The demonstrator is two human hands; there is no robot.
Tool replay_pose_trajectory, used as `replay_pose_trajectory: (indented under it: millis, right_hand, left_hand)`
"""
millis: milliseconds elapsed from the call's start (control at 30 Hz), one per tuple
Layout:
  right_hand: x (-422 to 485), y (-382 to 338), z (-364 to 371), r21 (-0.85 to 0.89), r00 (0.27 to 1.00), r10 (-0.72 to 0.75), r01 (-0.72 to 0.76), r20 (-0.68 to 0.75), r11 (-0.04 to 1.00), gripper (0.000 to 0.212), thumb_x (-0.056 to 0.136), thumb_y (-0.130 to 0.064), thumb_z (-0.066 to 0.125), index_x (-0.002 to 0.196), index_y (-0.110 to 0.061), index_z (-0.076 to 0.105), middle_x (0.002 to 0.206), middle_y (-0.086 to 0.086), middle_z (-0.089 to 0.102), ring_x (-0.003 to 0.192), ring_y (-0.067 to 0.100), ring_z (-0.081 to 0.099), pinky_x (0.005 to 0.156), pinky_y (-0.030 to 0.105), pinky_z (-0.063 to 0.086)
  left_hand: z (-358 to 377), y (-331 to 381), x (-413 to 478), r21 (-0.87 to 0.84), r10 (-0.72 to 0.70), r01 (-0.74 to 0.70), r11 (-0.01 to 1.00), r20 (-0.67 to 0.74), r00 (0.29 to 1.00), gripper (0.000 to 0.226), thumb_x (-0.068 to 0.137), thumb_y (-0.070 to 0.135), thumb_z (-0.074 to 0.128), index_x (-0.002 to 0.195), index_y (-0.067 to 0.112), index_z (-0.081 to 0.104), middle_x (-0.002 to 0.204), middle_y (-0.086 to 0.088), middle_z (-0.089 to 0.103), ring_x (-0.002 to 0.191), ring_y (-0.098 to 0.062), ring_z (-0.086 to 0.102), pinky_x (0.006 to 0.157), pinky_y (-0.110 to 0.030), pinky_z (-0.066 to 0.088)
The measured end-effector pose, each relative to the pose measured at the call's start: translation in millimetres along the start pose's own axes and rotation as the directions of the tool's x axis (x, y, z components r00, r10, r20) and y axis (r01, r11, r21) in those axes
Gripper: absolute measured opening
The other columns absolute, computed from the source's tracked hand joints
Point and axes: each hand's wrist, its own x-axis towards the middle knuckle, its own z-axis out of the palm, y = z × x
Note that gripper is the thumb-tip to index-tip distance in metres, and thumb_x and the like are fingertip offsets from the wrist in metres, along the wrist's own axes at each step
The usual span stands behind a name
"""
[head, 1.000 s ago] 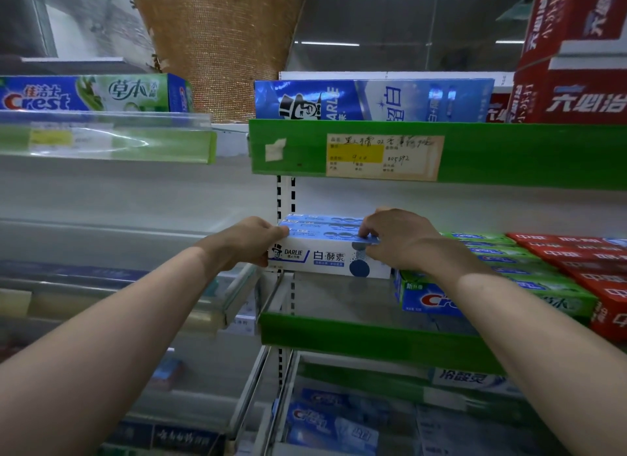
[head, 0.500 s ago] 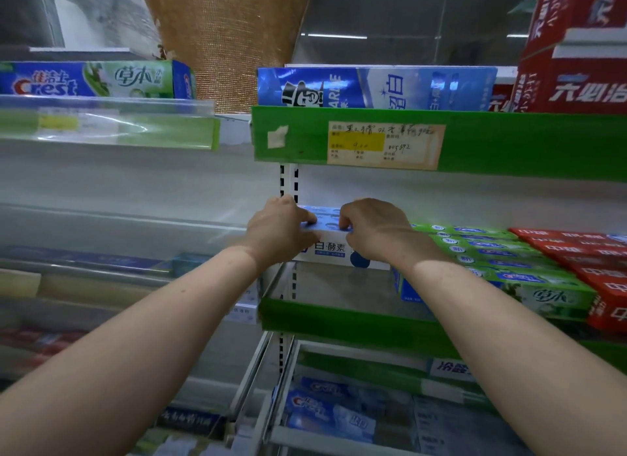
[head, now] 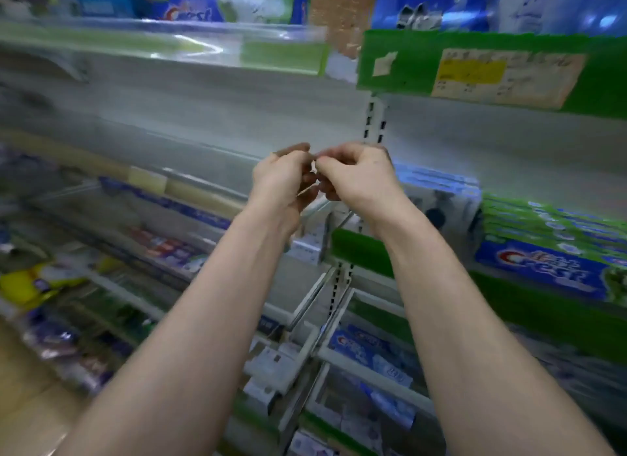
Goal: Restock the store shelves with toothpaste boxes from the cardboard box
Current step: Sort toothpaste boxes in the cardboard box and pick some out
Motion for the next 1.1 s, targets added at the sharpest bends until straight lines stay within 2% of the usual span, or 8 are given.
replay_pose_trajectory:
  millis: [133, 300, 433, 767, 867, 933, 1000, 1100]
  right_hand:
    - [-33, -5, 55, 0.252, 0.992, -0.038, 0.007, 0.121, 0.968, 0.030, 0.088, -0.004, 0.059, 0.065, -0.023, 0.063, 0.057, -0.009, 0.061, 0.054, 0.002, 0.056, 0.060, 0.021, 0.049]
    - [-80, -11, 137, 0.417, 0.948, -0.017, -0.124, 0.318, 0.900, 0.025, 0.089, -0.001, 0.058, 0.072, -0.018, 0.063, 0.061, -0.001, 0.060, 0.051, 0.005, 0.053, 0.058, 0.020, 0.047]
    - [-118, -14, 191, 0.405, 0.884, 0.003, -0.216, 0.467, 0.889, 0.023, 0.089, -0.003, 0.060, 0.072, -0.017, 0.065, 0.059, -0.003, 0.062, 0.052, 0.005, 0.055, 0.056, 0.021, 0.048]
    - [-199, -57, 308, 0.343, 0.752, -0.025, -0.270, 0.658, 0.900, 0.019, 0.087, -0.002, 0.061, 0.074, -0.015, 0.067, 0.060, -0.004, 0.062, 0.050, 0.002, 0.054, 0.051, 0.015, 0.045]
    - [-227, -78, 348, 0.305, 0.706, -0.030, -0.266, 0.707, 0.915, 0.015, 0.087, -0.004, 0.061, 0.078, -0.014, 0.068, 0.066, -0.001, 0.065, 0.055, 0.002, 0.058, 0.056, 0.016, 0.049]
    - [-248, -92, 374, 0.281, 0.669, -0.033, -0.266, 0.742, 0.922, 0.013, 0.088, -0.006, 0.062, 0.079, -0.014, 0.069, 0.068, 0.001, 0.066, 0.058, 0.004, 0.059, 0.057, 0.017, 0.049]
    - [-270, -104, 398, 0.261, 0.631, -0.033, -0.272, 0.775, 0.926, 0.011, 0.088, -0.007, 0.062, 0.081, -0.013, 0.069, 0.069, 0.001, 0.065, 0.059, 0.004, 0.058, 0.057, 0.017, 0.047]
    - [-302, -127, 430, 0.244, 0.555, -0.051, -0.280, 0.830, 0.929, 0.008, 0.090, -0.009, 0.061, 0.086, -0.011, 0.068, 0.074, 0.001, 0.063, 0.065, 0.008, 0.057, 0.058, 0.015, 0.048]
  left_hand:
    - [-61, -2, -32, -0.209, -0.011, -0.025, 0.978, -0.169, 0.986, 0.022, 0.090, 0.000, 0.046, 0.085, 0.019, 0.056, 0.063, -0.002, 0.052, 0.049, -0.009, 0.048, 0.049, -0.016, 0.043]
    - [-156, -7, -65, -0.217, -0.023, -0.086, 0.972, -0.453, 0.891, 0.020, 0.092, 0.003, 0.047, 0.087, 0.019, 0.058, 0.058, 0.000, 0.057, 0.049, -0.008, 0.052, 0.053, -0.019, 0.046]
    - [-219, -8, -93, -0.236, -0.058, -0.101, 0.966, -0.584, 0.810, 0.020, 0.090, 0.002, 0.049, 0.088, 0.018, 0.060, 0.046, 0.004, 0.057, 0.042, -0.007, 0.052, 0.047, -0.017, 0.045]
    - [-362, 26, -156, -0.269, -0.119, -0.126, 0.955, -0.736, 0.666, 0.019, 0.090, 0.005, 0.049, 0.088, 0.018, 0.062, 0.061, 0.002, 0.052, 0.048, -0.007, 0.049, 0.046, -0.018, 0.043]
    - [-406, 44, -181, -0.292, -0.127, -0.164, 0.942, -0.766, 0.630, 0.020, 0.091, 0.004, 0.048, 0.083, 0.019, 0.059, 0.053, 0.004, 0.055, 0.046, -0.006, 0.051, 0.044, -0.016, 0.044]
    - [-435, 57, -200, -0.298, -0.129, -0.188, 0.936, -0.786, 0.605, 0.019, 0.091, 0.003, 0.048, 0.084, 0.018, 0.059, 0.046, 0.005, 0.056, 0.043, -0.006, 0.052, 0.048, -0.018, 0.046]
    - [-465, 68, -220, -0.304, -0.125, -0.224, 0.926, -0.808, 0.576, 0.019, 0.091, 0.002, 0.049, 0.085, 0.016, 0.060, 0.050, 0.003, 0.054, 0.047, -0.008, 0.051, 0.055, -0.022, 0.045]
    - [-509, 82, -257, -0.285, -0.110, -0.274, 0.918, -0.850, 0.515, 0.015, 0.091, 0.003, 0.051, 0.088, 0.014, 0.061, 0.062, 0.000, 0.050, 0.053, -0.010, 0.049, 0.053, -0.022, 0.044]
